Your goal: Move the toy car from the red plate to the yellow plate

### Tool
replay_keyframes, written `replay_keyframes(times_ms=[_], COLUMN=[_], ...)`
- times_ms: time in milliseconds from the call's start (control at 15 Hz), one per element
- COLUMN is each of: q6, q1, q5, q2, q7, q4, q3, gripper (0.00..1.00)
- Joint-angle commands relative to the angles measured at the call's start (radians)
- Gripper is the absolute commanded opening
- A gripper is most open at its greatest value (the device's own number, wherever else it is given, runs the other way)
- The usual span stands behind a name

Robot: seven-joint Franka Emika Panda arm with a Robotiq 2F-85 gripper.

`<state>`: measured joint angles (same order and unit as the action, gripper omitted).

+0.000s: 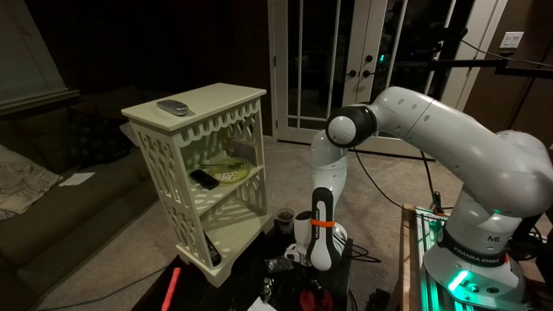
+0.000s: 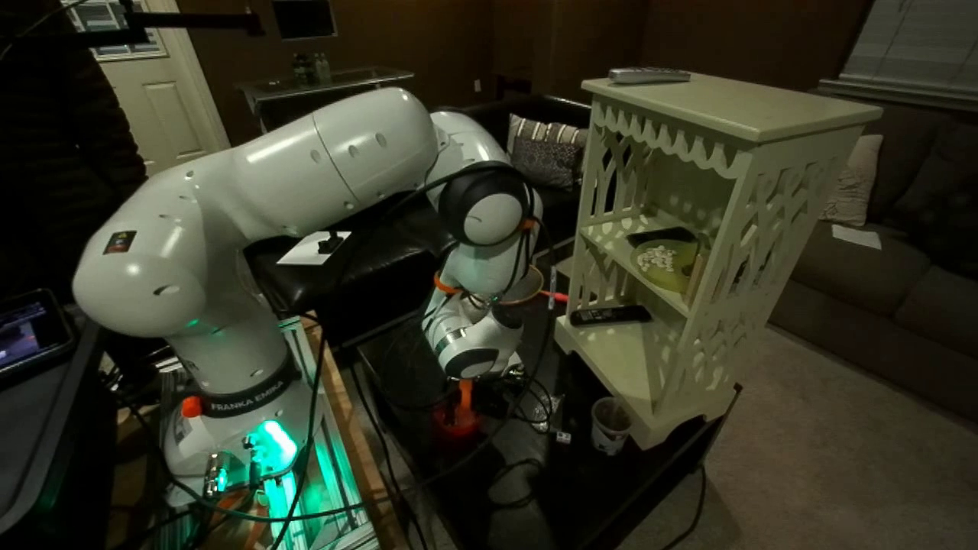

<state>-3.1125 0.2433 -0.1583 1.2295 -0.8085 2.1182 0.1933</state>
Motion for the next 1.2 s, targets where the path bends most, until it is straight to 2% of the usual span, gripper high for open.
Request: replay_keyframes(times_ms=[0,200,333,600,800,867,933,1133], q6=[-0.012,-0.02,-0.013,0.156,0.291,0.32,0.339,0.33], q1=[-0.025,-0.055,-0.073,-0.137,-0.151,-0.148,-0.149,-0.149], q5=[-0.034,-0.029,-0.031,-0.062,-0.096,-0.105,-0.113,-0.127], q2=[0.036,0.052,0.052,0.031,0.035,0.037,0.04,0.04], q7=[0.079,0.134,0.173,0.196,0.166,0.154,0.148,0.138], q4=[-0.072,-0.133,-0.159,-0.187,-0.21,-0.215,-0.219,-0.216], q3=[-0.011,-0.033,-0.05,-0.11,-0.113,-0.106,-0.102,-0.092], gripper=[0.75,0.67,0.69,0.62,0.65,0.58,0.6,0.58])
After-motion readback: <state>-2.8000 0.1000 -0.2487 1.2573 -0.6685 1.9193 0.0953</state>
